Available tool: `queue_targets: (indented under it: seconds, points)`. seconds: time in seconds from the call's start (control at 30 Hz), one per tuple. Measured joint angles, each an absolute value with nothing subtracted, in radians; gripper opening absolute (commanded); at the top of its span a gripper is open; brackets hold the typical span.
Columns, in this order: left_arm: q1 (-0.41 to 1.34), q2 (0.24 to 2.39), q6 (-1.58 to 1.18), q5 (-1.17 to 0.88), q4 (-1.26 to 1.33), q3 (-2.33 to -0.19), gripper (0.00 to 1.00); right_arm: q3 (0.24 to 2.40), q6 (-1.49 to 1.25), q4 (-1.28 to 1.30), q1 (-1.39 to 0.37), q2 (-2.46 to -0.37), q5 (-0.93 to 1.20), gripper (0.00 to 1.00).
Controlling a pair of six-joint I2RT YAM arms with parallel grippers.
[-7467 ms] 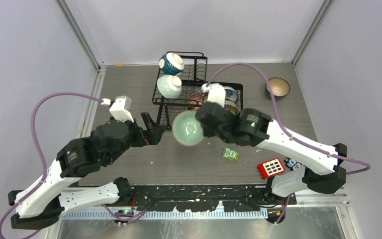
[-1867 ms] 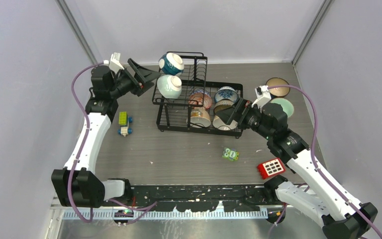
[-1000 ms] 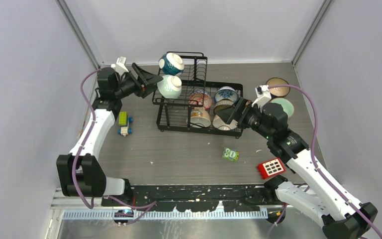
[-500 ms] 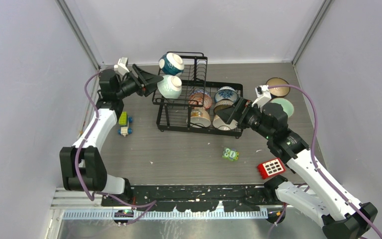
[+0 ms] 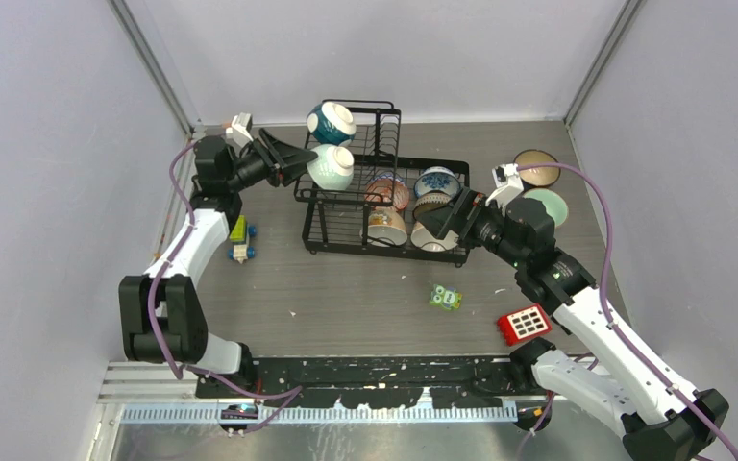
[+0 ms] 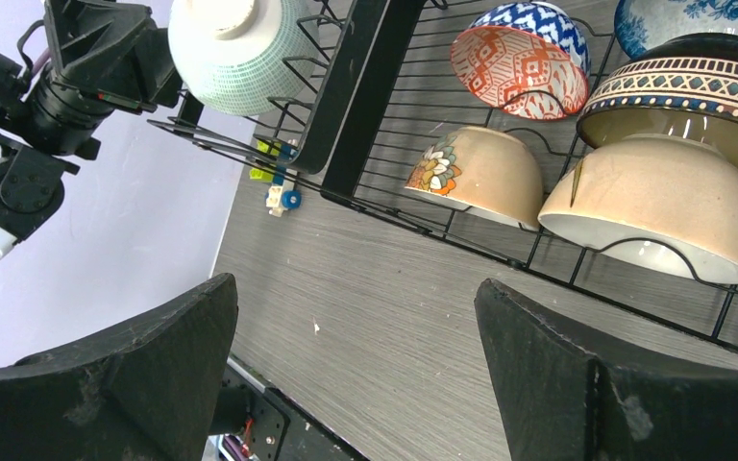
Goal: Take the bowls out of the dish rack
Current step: Pick up the bowl from the dish rack.
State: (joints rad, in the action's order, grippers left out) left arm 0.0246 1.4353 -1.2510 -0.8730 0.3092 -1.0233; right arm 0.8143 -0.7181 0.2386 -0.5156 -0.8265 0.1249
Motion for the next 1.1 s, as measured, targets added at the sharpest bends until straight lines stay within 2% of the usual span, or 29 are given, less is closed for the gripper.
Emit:
queue_targets:
  seconds: [1.1]
  points:
    - [0.025, 1.479, -1.419, -0.928, 0.543, -0.976, 0.11, 0.815, -0.713, 0.239, -0.516, -0.827, 0.121, 0.97]
